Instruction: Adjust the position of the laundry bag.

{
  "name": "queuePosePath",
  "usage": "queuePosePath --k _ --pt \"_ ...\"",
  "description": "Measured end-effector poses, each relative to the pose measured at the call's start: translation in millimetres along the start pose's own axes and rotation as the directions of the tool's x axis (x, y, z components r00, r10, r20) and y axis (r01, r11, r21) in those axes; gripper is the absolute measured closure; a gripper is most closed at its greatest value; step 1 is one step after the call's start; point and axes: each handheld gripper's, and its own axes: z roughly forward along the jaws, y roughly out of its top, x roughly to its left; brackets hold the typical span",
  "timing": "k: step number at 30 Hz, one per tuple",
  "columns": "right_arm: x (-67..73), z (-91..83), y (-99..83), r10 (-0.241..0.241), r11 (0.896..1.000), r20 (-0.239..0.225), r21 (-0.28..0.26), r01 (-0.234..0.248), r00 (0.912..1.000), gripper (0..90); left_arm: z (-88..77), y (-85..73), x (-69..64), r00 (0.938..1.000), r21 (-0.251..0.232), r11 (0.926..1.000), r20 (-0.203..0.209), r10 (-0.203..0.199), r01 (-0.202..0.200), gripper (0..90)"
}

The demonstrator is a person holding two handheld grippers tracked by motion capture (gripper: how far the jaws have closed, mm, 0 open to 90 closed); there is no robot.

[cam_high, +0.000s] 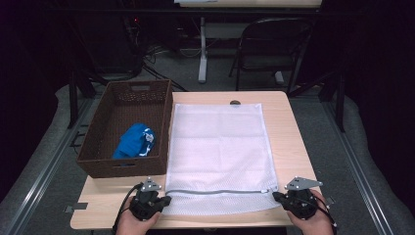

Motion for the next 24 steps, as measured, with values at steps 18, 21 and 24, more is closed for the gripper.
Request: queuePosePath --k 18,21,24 --pt "4.2 5.2 -21.9 0.033 0.999 0.009 0.005 -0.033 0.9994 88.7 10.4 -9.4 -5.3 1.0000 0.016 0.9999 -0.001 0.001 -0.001 88.0" --pt "3.6 5.8 -23.2 0.032 1.000 0.007 0.000 -0.032 0.9995 88.3 9.9 -9.4 -4.1 0.9999 0.021 0.9998 0.010 0.000 -0.001 87.3" --pt "4.0 6.6 -23.8 0.032 0.999 0.012 0.004 -0.032 0.9994 86.8 9.6 -10.2 -3.2 0.9998 0.021 0.9998 0.021 -0.006 0.006 85.3"
